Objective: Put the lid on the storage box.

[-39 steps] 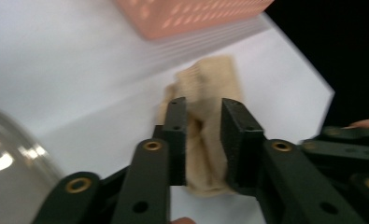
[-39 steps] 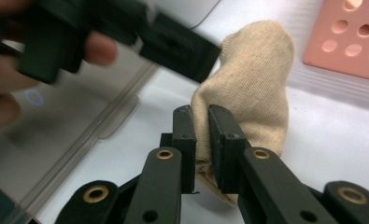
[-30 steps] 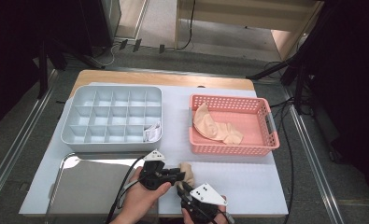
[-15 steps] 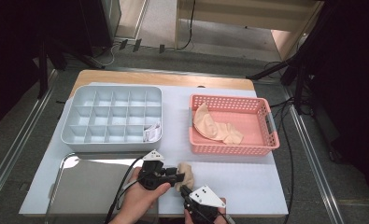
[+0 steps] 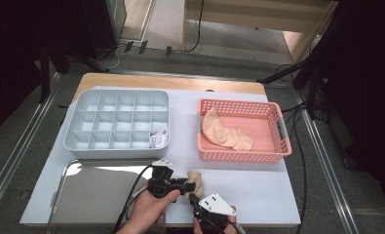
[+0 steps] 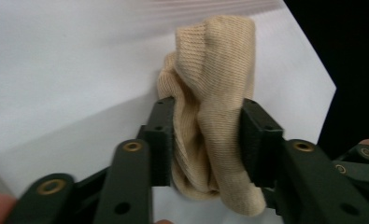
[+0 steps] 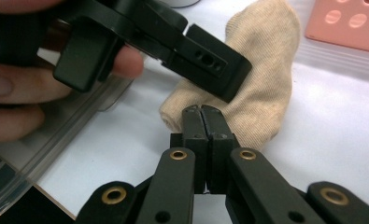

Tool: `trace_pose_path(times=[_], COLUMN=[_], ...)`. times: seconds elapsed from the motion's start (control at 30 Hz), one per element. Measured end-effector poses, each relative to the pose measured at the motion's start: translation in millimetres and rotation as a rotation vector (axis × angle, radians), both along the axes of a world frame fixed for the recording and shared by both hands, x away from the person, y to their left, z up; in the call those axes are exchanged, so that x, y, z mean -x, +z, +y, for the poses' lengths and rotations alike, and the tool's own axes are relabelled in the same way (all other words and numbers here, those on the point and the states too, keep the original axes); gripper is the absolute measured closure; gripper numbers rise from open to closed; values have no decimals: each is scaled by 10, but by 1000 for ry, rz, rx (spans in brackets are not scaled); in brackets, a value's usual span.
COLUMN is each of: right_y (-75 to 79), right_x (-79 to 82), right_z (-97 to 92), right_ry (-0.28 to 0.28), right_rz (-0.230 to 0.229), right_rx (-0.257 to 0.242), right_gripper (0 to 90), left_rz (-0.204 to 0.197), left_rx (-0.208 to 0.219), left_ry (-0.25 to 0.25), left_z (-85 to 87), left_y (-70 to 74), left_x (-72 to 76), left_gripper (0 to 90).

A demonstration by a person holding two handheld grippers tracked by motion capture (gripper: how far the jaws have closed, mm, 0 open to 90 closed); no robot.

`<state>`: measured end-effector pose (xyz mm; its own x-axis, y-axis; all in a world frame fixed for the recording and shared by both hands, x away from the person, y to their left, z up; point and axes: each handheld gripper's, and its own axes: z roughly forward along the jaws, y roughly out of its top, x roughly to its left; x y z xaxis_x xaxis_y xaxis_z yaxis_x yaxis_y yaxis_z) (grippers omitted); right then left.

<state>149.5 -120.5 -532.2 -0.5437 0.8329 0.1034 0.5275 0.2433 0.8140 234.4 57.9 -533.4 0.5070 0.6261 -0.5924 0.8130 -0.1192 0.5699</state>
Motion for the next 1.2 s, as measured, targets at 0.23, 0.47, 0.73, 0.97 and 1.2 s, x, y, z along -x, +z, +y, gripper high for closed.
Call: trace_pose_path(times=[0.23,0.47,0.73,0.97,1.2], right_y=[42,103,160,184,188], right_x=[9,12,-28,-95,-198], right_z=[-59,-143,-295,-447,-632], right_ry=[10,-3,-46,-86,-130], right_rz=[-2,-14,-20,-27,-50], right_rx=[-26,-42,-61,-73,-73], right_gripper=[900,900,900,812,499], left_rz=[-63,-145,-192,-237,-268], left_rx=[-8,-8,12,20,28], left_ry=[-22,5,33,58,75], left_z=[22,145,299,422,504], left_y=[49,162,298,420,506], left_x=[37,79,88,101,108], left_gripper=[784,799,800,800,800])
